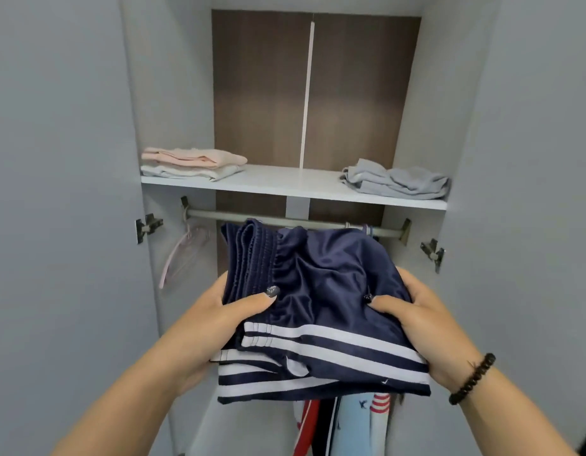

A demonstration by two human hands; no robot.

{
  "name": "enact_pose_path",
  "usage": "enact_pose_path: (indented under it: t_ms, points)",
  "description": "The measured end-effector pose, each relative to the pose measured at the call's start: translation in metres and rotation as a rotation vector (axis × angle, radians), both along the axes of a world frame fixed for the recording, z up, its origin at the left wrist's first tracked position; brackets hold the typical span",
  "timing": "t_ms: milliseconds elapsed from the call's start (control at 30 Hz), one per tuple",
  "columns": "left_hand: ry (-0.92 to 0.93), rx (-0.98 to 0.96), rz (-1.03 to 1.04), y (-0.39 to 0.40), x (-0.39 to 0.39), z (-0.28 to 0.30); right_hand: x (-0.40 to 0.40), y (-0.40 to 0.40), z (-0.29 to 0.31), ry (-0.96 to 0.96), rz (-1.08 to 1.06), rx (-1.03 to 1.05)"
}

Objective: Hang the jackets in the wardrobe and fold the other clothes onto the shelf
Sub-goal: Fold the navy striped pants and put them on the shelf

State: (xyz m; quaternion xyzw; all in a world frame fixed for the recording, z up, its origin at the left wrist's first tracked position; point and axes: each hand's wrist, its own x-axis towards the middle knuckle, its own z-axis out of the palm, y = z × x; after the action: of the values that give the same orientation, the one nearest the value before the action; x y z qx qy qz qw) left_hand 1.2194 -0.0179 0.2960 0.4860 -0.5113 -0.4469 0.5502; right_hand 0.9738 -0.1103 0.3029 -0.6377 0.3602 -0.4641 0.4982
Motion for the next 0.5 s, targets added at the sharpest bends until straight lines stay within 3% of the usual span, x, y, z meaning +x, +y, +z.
enact_pose_path:
  t_ms: [367, 500]
  points:
    - [0.135, -0.200, 0.060, -0.151, 0.092, 0.097, 0.069, -0.138, 0.105, -0.041, -0.038, -0.233]
    - [0.180, -0.183, 0.033, -0.228, 0.128, 0.144, 0.099, -0.198, 0.148, -0.049, -0.085, -0.266]
